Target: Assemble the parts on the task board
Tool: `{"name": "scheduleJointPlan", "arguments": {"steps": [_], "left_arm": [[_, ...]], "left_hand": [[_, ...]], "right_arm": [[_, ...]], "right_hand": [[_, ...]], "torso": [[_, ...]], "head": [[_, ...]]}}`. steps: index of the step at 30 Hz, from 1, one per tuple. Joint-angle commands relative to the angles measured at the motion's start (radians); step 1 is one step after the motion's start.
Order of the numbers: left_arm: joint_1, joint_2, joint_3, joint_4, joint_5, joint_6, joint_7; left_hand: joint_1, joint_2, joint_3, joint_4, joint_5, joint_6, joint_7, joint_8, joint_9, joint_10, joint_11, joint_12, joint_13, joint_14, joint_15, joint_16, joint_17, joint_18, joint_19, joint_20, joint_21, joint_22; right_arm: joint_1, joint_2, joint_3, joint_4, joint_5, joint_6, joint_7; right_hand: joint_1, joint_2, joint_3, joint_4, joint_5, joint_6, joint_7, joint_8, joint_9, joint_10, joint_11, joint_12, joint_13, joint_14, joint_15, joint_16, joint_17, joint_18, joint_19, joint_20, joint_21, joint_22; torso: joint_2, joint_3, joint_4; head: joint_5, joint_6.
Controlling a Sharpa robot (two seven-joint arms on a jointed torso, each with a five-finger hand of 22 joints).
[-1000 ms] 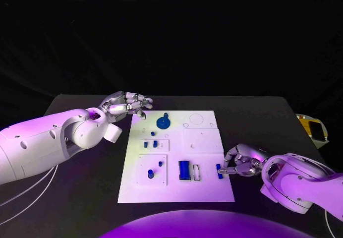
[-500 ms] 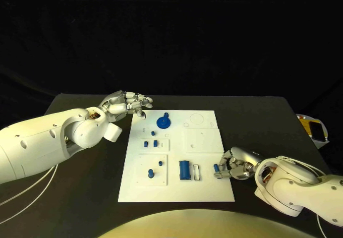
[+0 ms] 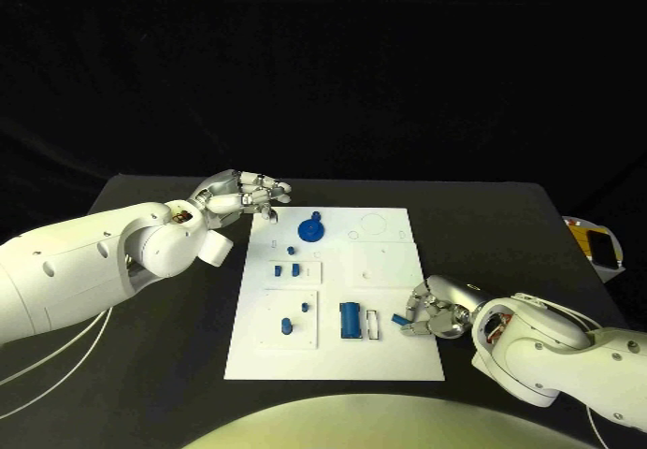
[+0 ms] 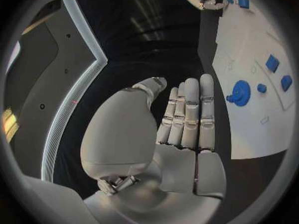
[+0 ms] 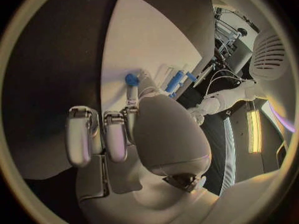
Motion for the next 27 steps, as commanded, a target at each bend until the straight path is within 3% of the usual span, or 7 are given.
{"name": "scheduleJointPlan", "arguments": {"steps": [1, 4, 5, 6, 9, 16, 27], "left_arm": [[0.000, 0.000, 0.001, 0.005, 0.011, 0.007, 0.009], [0.000, 0.000, 0.001, 0.005, 0.012, 0.007, 0.008], [0.000, -0.001, 0.001, 0.005, 0.012, 0.007, 0.008], [0.000, -0.001, 0.001, 0.004, 0.012, 0.006, 0.008], [0.000, -0.001, 0.000, 0.004, 0.012, 0.005, 0.008], [0.000, 0.000, 0.000, 0.007, 0.011, 0.007, 0.012], [0.000, -0.001, 0.000, 0.007, 0.011, 0.007, 0.013]], "left_hand": [[0.007, 0.002, 0.004, 0.000, 0.005, -0.006, 0.000, 0.005, -0.002, -0.007, -0.001, 0.004, 0.001, -0.004, 0.000, 0.004, 0.001, 0.013, 0.009, -0.001, -0.004, -0.001], [0.009, 0.003, 0.005, -0.001, 0.004, -0.006, 0.000, 0.005, -0.002, -0.007, -0.001, 0.005, 0.001, -0.004, 0.000, 0.004, 0.001, 0.013, 0.009, -0.001, -0.004, -0.001], [0.009, 0.003, 0.005, -0.001, 0.004, -0.006, 0.000, 0.005, -0.002, -0.007, -0.001, 0.005, 0.001, -0.004, 0.000, 0.004, 0.001, 0.013, 0.009, -0.001, -0.004, -0.001], [0.009, 0.003, 0.005, -0.001, 0.004, -0.006, 0.000, 0.005, -0.002, -0.007, -0.001, 0.005, 0.001, -0.004, 0.000, 0.004, 0.001, 0.013, 0.009, -0.001, -0.004, -0.001], [0.009, 0.004, 0.005, -0.001, 0.004, -0.006, 0.000, 0.005, -0.002, -0.007, -0.001, 0.005, 0.001, -0.004, 0.000, 0.004, 0.001, 0.013, 0.009, -0.001, -0.004, -0.001], [0.021, 0.007, 0.009, -0.006, 0.005, -0.007, 0.001, 0.005, -0.002, -0.008, -0.001, 0.006, 0.001, -0.005, -0.001, 0.004, 0.001, 0.013, 0.010, -0.002, -0.003, 0.000], [0.023, 0.008, 0.010, -0.006, 0.005, -0.007, 0.001, 0.005, -0.002, -0.008, -0.001, 0.006, 0.001, -0.005, -0.001, 0.004, 0.001, 0.013, 0.011, -0.002, -0.003, 0.000]], "right_arm": [[-0.011, 0.003, -0.009, -0.009, -0.021, 0.027, -0.022], [-0.011, 0.002, -0.009, -0.003, -0.003, 0.006, -0.016], [-0.011, 0.000, -0.009, 0.000, 0.005, -0.001, -0.012], [-0.011, -0.002, -0.009, 0.006, 0.025, -0.018, 0.002], [-0.008, -0.006, -0.009, 0.016, 0.080, -0.056, 0.048], [0.001, -0.007, -0.008, 0.035, 0.174, -0.120, 0.119], [0.005, 0.009, -0.008, 0.047, 0.241, -0.114, 0.140]], "right_hand": [[0.094, 0.074, 0.066, 0.006, 0.038, 0.009, 0.002, -0.005, -0.060, 0.005, -0.007, -0.001, -0.079, 0.082, -0.001, 0.000, 0.154, -0.009, 0.060, -0.009, 0.005, 0.225], [0.027, -0.010, 0.247, 0.028, 0.097, 0.006, 0.001, 0.005, -0.047, 0.009, -0.004, -0.003, -0.078, 0.083, -0.002, 0.000, 0.157, -0.010, 0.061, -0.009, 0.009, 0.226], [0.022, -0.016, 0.273, 0.026, 0.100, 0.004, 0.000, 0.007, -0.044, 0.010, -0.006, -0.003, -0.078, 0.083, -0.002, -0.001, 0.156, -0.010, 0.061, -0.009, 0.010, 0.226], [-0.034, -0.065, 0.393, 0.013, 0.127, -0.004, 0.001, 0.022, -0.027, 0.013, -0.006, -0.002, -0.076, 0.084, -0.001, 0.001, 0.160, -0.011, 0.063, -0.007, 0.013, 0.227], [-0.129, -0.100, 0.533, -0.024, 0.198, -0.017, 0.007, 0.043, -0.001, 0.021, -0.004, 0.005, -0.068, 0.086, 0.001, 0.004, 0.169, -0.014, 0.067, -0.007, 0.027, 0.231], [-0.218, -0.115, 0.623, -0.088, 0.254, -0.027, 0.008, 0.063, 0.024, 0.024, -0.003, 0.007, -0.065, 0.086, 0.002, 0.004, 0.170, -0.014, 0.068, -0.005, 0.031, 0.232], [-0.279, -0.119, 0.639, -0.102, 0.265, -0.027, 0.007, 0.066, 0.032, 0.026, -0.003, 0.008, -0.063, 0.086, 0.002, 0.005, 0.172, -0.014, 0.068, -0.005, 0.032, 0.232]], "torso": [[0.000, -0.0003, 0.0006], [0.000, 0.0000, 0.0004], [0.000, -0.0003, 0.0004], [-0.001, -0.0003, 0.0003], [-0.001, -0.0007, -0.0002], [0.000, -0.0008, -0.0001], [0.000, 0.0002, -0.0006]], "head": [[0.002, -0.001], [0.004, 0.000], [0.004, -0.001], [0.004, 0.000], [0.004, -0.001], [0.003, 0.001], [0.004, -0.001]]}}
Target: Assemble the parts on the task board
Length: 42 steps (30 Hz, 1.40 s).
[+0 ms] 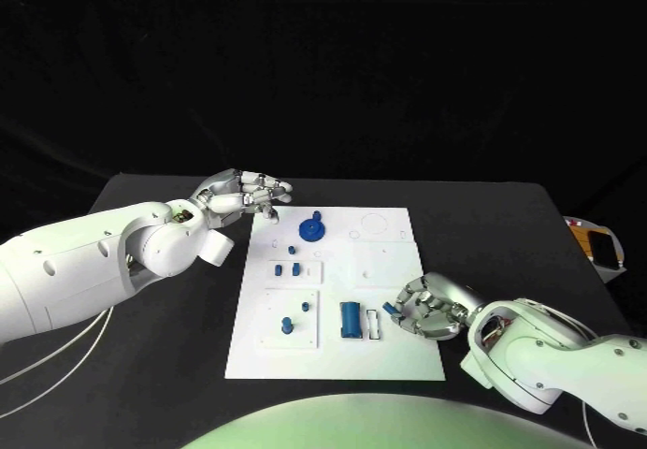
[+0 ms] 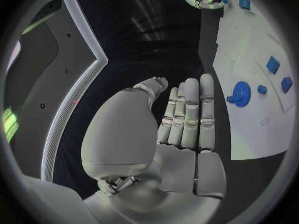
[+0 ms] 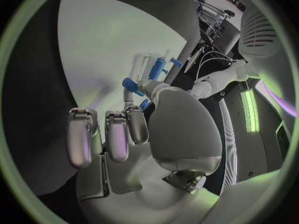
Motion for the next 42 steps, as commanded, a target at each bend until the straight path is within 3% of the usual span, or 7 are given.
{"name": "scheduleJointPlan", "arguments": {"steps": [1, 10, 16, 27, 30, 42], "left_arm": [[0.000, 0.001, 0.001, 0.003, 0.007, 0.007, 0.012], [0.000, 0.002, 0.001, 0.003, 0.007, 0.011, 0.009], [0.000, 0.001, 0.001, 0.004, 0.007, 0.013, 0.008], [0.000, 0.000, 0.000, 0.004, 0.007, 0.016, 0.006], [0.000, -0.001, 0.000, 0.005, 0.007, 0.018, 0.005], [0.000, -0.003, 0.000, 0.005, 0.006, 0.021, 0.002]], "left_hand": [[0.010, 0.003, 0.006, -0.002, 0.005, -0.007, 0.001, 0.005, -0.001, -0.008, -0.001, 0.006, 0.001, -0.005, -0.001, 0.004, 0.001, 0.013, 0.007, 0.001, -0.003, 0.000], [0.012, 0.003, 0.006, -0.003, 0.004, -0.007, 0.002, 0.005, -0.001, -0.008, -0.001, 0.006, 0.001, -0.005, -0.001, 0.004, 0.001, 0.013, 0.007, 0.001, -0.002, 0.000], [0.014, 0.003, 0.006, -0.004, 0.004, -0.007, 0.002, 0.005, -0.001, -0.008, -0.001, 0.006, 0.001, -0.006, -0.001, 0.004, 0.001, 0.013, 0.007, 0.001, -0.002, 0.000], [0.016, 0.004, 0.007, -0.004, 0.005, -0.007, 0.002, 0.005, -0.001, -0.009, 0.000, 0.006, 0.001, -0.006, -0.001, 0.004, 0.001, 0.013, 0.008, 0.001, -0.001, 0.001], [0.016, 0.004, 0.007, -0.004, 0.005, -0.007, 0.002, 0.005, -0.001, -0.009, 0.000, 0.006, 0.001, -0.006, -0.001, 0.004, 0.001, 0.013, 0.008, 0.001, -0.001, 0.001], [0.016, 0.004, 0.007, -0.004, 0.005, -0.007, 0.002, 0.005, -0.001, -0.009, 0.000, 0.006, 0.001, -0.006, 0.000, 0.004, 0.001, 0.013, 0.008, 0.001, -0.001, 0.001]], "right_arm": [[0.000, 0.010, 0.000, 0.003, 0.062, 0.007, 0.034], [-0.001, 0.041, 0.000, -0.014, 0.097, 0.067, 0.025], [-0.005, 0.063, -0.001, -0.029, 0.107, 0.101, 0.002], [-0.008, 0.079, -0.001, -0.047, 0.103, 0.077, -0.029], [-0.009, 0.082, -0.001, -0.053, 0.098, 0.068, -0.036], [-0.011, 0.090, -0.001, -0.058, 0.084, 0.070, -0.047]], "right_hand": [[-0.024, 0.000, 0.089, -0.091, -0.004, 0.001, -0.010, 0.034, 0.045, 0.003, 0.004, 0.006, 0.087, 0.084, 0.007, 0.005, 0.171, -0.014, 0.068, -0.005, 0.004, 0.232], [-0.082, -0.009, 0.066, -0.081, 0.013, 0.006, -0.012, 0.030, 0.045, 0.004, 0.004, 0.008, 0.089, 0.083, 0.006, 0.004, 0.170, -0.013, 0.066, -0.006, -0.002, 0.231], [-0.132, -0.012, 0.032, -0.061, -0.022, 0.013, -0.011, 0.021, 0.040, 0.005, 0.004, 0.010, 0.092, 0.083, 0.007, 0.004, 0.169, -0.013, 0.066, -0.006, -0.003, 0.230], [-0.194, -0.015, -0.032, -0.016, -0.075, 0.030, -0.012, 0.010, 0.032, 0.007, 0.005, 0.011, 0.093, 0.083, 0.007, 0.004, 0.169, -0.013, 0.066, -0.005, -0.003, 0.230], [-0.205, -0.017, -0.054, -0.004, -0.042, 0.038, -0.015, 0.009, 0.031, 0.008, 0.002, 0.012, 0.094, 0.083, 0.005, 0.004, 0.170, -0.013, 0.066, -0.007, -0.002, 0.230], [-0.212, -0.016, -0.067, 0.005, -0.038, 0.042, -0.015, 0.009, 0.031, 0.009, 0.002, 0.013, 0.095, 0.083, 0.005, 0.004, 0.170, -0.013, 0.066, -0.007, -0.002, 0.230]], "torso": [[0.001, 0.0010, -0.0012], [0.000, -0.0001, 0.0003], [0.001, 0.0005, 0.0004], [0.000, 0.0004, -0.0005], [0.001, 0.0010, -0.0011], [0.001, 0.0011, -0.0002]], "head": [[0.001, -0.001], [-0.001, -0.001], [-0.001, -0.002], [0.000, -0.002], [0.001, -0.002], [-0.001, -0.003]]}}
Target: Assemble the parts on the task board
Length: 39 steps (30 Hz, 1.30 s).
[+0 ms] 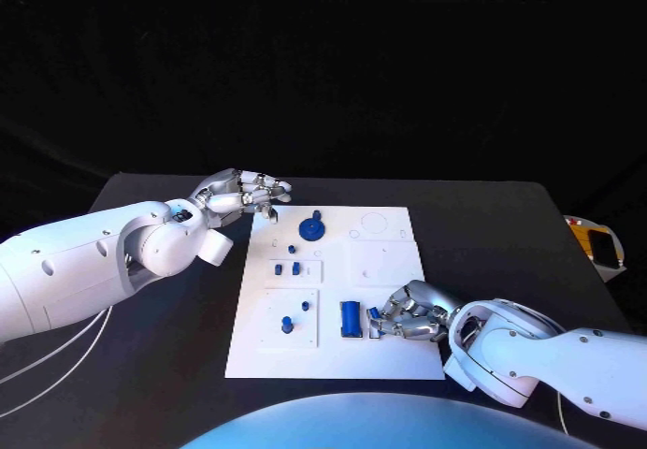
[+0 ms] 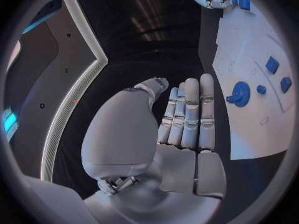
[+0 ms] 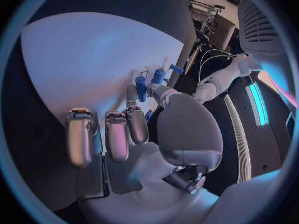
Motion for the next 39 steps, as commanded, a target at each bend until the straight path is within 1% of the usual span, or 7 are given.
{"name": "scheduleJointPlan", "arguments": {"steps": [1, 13, 17, 23, 29, 33, 39], "left_arm": [[0.000, 0.001, 0.001, 0.003, 0.005, 0.017, 0.004], [0.000, 0.000, 0.000, 0.001, 0.005, 0.017, 0.000], [0.000, -0.001, 0.000, 0.001, 0.005, 0.016, -0.001], [0.000, -0.002, 0.000, 0.001, 0.005, 0.013, -0.001], [0.000, -0.002, 0.000, 0.001, 0.005, 0.013, -0.001], [0.000, -0.002, 0.000, 0.000, 0.005, 0.013, -0.002], [0.000, -0.002, 0.000, 0.000, 0.005, 0.013, -0.002]], "left_hand": [[0.012, 0.000, 0.004, -0.002, 0.005, -0.007, 0.002, 0.005, -0.001, -0.009, 0.000, 0.007, 0.001, -0.006, 0.000, 0.004, 0.002, 0.013, 0.008, 0.001, -0.001, 0.001], [0.013, 0.000, 0.004, -0.001, 0.005, -0.007, 0.003, 0.005, -0.001, -0.009, 0.000, 0.007, 0.001, -0.006, 0.000, 0.003, 0.002, 0.013, 0.008, 0.001, -0.001, 0.001], [0.012, 0.000, 0.004, -0.001, 0.004, -0.007, 0.003, 0.005, -0.001, -0.010, 0.000, 0.007, 0.001, -0.006, 0.000, 0.003, 0.002, 0.013, 0.007, 0.001, -0.001, 0.001], [0.009, -0.001, 0.003, 0.002, 0.004, -0.010, 0.004, 0.004, -0.002, -0.014, 0.002, 0.005, 0.000, -0.007, 0.001, 0.003, 0.002, 0.012, 0.007, 0.001, 0.000, 0.002], [0.009, -0.001, 0.003, 0.002, 0.004, -0.010, 0.004, 0.004, -0.002, -0.014, 0.002, 0.005, 0.000, -0.007, 0.001, 0.003, 0.002, 0.012, 0.007, 0.001, 0.000, 0.002], [0.009, -0.001, 0.003, 0.002, 0.004, -0.011, 0.004, 0.004, -0.002, -0.015, 0.002, 0.005, -0.001, -0.007, 0.001, 0.003, 0.002, 0.012, 0.007, 0.001, 0.000, 0.002], [0.009, -0.001, 0.003, 0.002, 0.004, -0.011, 0.004, 0.004, -0.002, -0.015, 0.002, 0.005, -0.001, -0.007, 0.001, 0.003, 0.002, 0.012, 0.007, 0.001, 0.000, 0.002]], "right_arm": [[-0.002, 0.004, 0.000, 0.000, -0.017, 0.005, -0.011], [-0.002, 0.010, 0.000, 0.008, -0.016, 0.020, 0.009], [-0.002, 0.008, 0.000, 0.011, -0.013, 0.017, 0.015], [-0.002, 0.004, 0.000, 0.013, -0.011, 0.011, 0.022], [-0.002, 0.002, 0.000, 0.014, -0.011, 0.008, 0.025], [-0.002, 0.000, 0.000, 0.013, -0.013, 0.006, 0.027], [-0.002, -0.006, 0.000, 0.007, -0.015, 0.007, 0.030]], "right_hand": [[-0.014, 0.000, -0.010, 0.003, 0.004, 0.003, 0.001, -0.005, -0.001, 0.006, -0.001, 0.004, 0.095, 0.084, 0.004, 0.004, 0.170, -0.013, 0.066, -0.007, -0.001, 0.231], [-0.025, -0.009, -0.044, 0.021, -0.014, 0.009, 0.000, -0.007, -0.002, 0.010, -0.002, 0.011, 0.101, 0.084, 0.004, 0.005, 0.172, -0.014, 0.067, -0.008, 0.001, 0.231], [-0.009, 0.004, -0.048, 0.023, 0.021, 0.015, -0.004, -0.006, -0.001, 0.011, -0.005, 0.011, 0.102, 0.084, 0.001, 0.005, 0.173, -0.014, 0.067, -0.010, 0.001, 0.232], [-0.011, 0.004, -0.059, 0.031, 0.032, 0.019, -0.005, -0.004, 0.000, 0.012, -0.006, 0.013, 0.104, 0.084, 0.000, 0.005, 0.173, -0.014, 0.067, -0.011, 0.001, 0.231], [-0.023, 0.001, -0.083, 0.051, 0.015, 0.022, -0.005, -0.004, 0.000, 0.013, -0.006, 0.015, 0.106, 0.084, 0.000, 0.005, 0.174, -0.014, 0.067, -0.012, 0.001, 0.232], [-0.030, -0.001, -0.113, 0.073, -0.018, 0.022, -0.006, -0.005, 0.001, 0.013, -0.007, 0.012, 0.105, 0.084, -0.001, 0.005, 0.173, -0.014, 0.067, -0.012, 0.001, 0.231], [0.022, 0.003, -0.120, 0.056, -0.031, 0.020, -0.008, -0.006, 0.002, 0.013, -0.009, 0.012, 0.106, 0.084, -0.002, 0.004, 0.172, -0.013, 0.066, -0.013, -0.001, 0.231]], "torso": [[0.000, -0.0001, 0.0002], [0.000, -0.0007, 0.0003], [0.000, -0.0006, -0.0002], [0.000, -0.0002, 0.0003], [0.000, 0.0001, -0.0005], [0.000, -0.0004, -0.0002], [0.000, -0.0002, 0.0000]], "head": [[-0.001, -0.001], [0.001, -0.004], [0.002, -0.006], [0.001, -0.006], [0.001, -0.007], [0.000, -0.007], [0.000, -0.007]]}}
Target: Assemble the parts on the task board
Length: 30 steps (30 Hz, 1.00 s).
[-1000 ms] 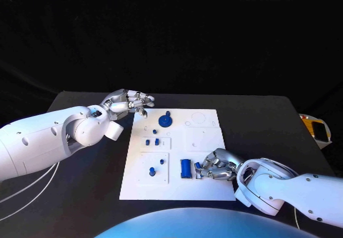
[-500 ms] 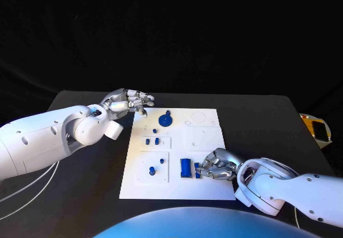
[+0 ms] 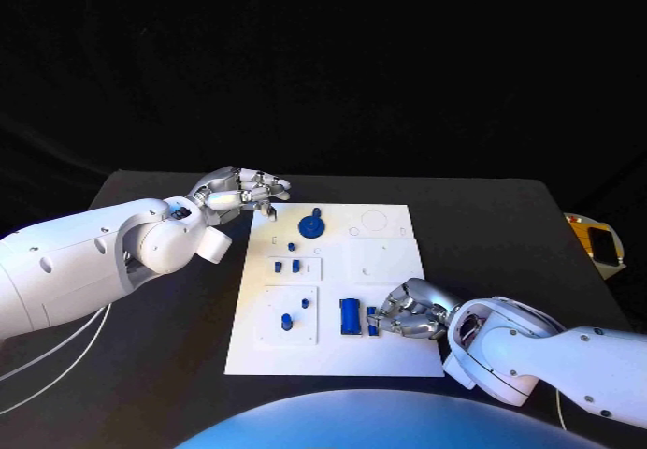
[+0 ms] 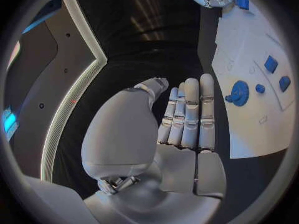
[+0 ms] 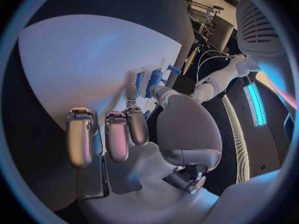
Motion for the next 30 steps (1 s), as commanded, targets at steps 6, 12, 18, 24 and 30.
{"name": "scheduleJointPlan", "arguments": {"steps": [6, 12, 18, 24, 30], "left_arm": [[0.000, 0.002, 0.000, -0.001, 0.008, 0.006, 0.018], [-0.001, 0.012, 0.000, -0.014, 0.017, -0.070, 0.030], [-0.011, 0.032, -0.001, -0.037, 0.068, -0.142, 0.059], [-0.035, 0.066, -0.001, -0.081, 0.133, -0.176, 0.091], [-0.049, 0.116, 0.000, -0.145, 0.181, -0.215, 0.121]], "left_hand": [[0.008, 0.000, 0.003, 0.003, 0.004, -0.007, 0.001, 0.004, -0.001, -0.008, 0.002, 0.005, -0.001, -0.007, 0.002, 0.003, 0.001, 0.012, 0.007, 0.001, 0.000, 0.002], [-0.006, -0.012, -0.010, 0.019, 0.001, -0.005, -0.001, 0.007, -0.001, -0.006, 0.002, 0.011, 0.000, -0.036, 0.006, -0.006, -0.001, 0.009, -0.019, 0.008, -0.017, -0.003], [0.000, -0.016, -0.006, 0.046, -0.001, -0.003, -0.007, 0.017, 0.001, 0.010, 0.003, 0.022, -0.003, -0.135, 0.020, -0.165, -0.076, 0.005, -0.125, 0.036, -0.145, -0.068], [0.023, -0.024, 0.030, 0.069, -0.002, -0.013, -0.008, 0.037, 0.013, 0.041, 0.009, -0.032, -0.048, -0.161, 0.053, -0.470, -0.182, 0.005, -0.214, 0.108, -0.416, -0.237], [0.032, -0.028, 0.050, 0.068, -0.002, -0.056, -0.008, 0.031, 0.012, -0.010, 0.050, -0.151, -0.101, -0.218, 0.100, -0.670, -0.218, 0.010, -0.216, 0.148, -0.596, -0.365]], "right_arm": [[0.006, -0.023, 0.000, -0.011, 0.036, -0.026, 0.098], [0.053, -0.029, 0.001, -0.058, 0.252, -0.030, 0.313], [0.115, 0.002, 0.003, -0.163, 0.538, 0.024, 0.518], [0.154, 0.091, 0.010, -0.353, 0.710, 0.100, 0.633], [0.168, 0.193, 0.020, -0.547, 0.880, 0.160, 0.716]], "right_hand": [[0.104, 0.000, 0.000, -0.037, -0.057, -0.050, 0.023, -0.041, -0.013, -0.009, 0.013, -0.026, 0.087, 0.079, 0.011, -0.006, 0.149, -0.003, 0.048, 0.002, -0.055, 0.216], [0.147, 0.002, -0.007, -0.057, -0.074, -0.091, 0.049, -0.083, -0.030, -0.048, 0.037, -0.079, 0.048, 0.065, 0.032, -0.032, 0.091, 0.017, 0.010, 0.021, -0.162, 0.186], [0.220, 0.020, 0.018, -0.107, -0.096, -0.134, 0.076, -0.110, -0.035, -0.327, 0.062, -0.486, -0.267, -0.053, 0.057, -0.225, -0.207, 0.108, -0.209, 0.047, -0.705, 0.009], [0.263, 0.023, 0.126, -0.149, -0.153, -0.193, 0.124, -0.171, -0.076, -0.472, 0.106, -0.815, -0.590, -0.315, 0.101, -0.621, -0.618, 0.142, -0.378, 0.091, -1.087, -0.197], [0.211, 0.026, 0.144, -0.138, -0.292, -0.154, 0.134, -0.206, -0.121, -0.464, 0.131, -1.024, -0.867, -0.407, 0.137, -0.859, -0.732, 0.146, -0.437, 0.128, -1.250, -0.367]], "torso": [[-0.002, -0.0008, 0.0004], [-0.012, -0.0018, 0.0012], [-0.034, -0.0108, 0.0037], [-0.066, -0.0175, -0.0022], [-0.082, -0.0159, 0.0000]], "head": [[-0.005, 0.006], [-0.012, 0.026], [-0.026, 0.065], [-0.033, 0.119], [-0.040, 0.152]]}}
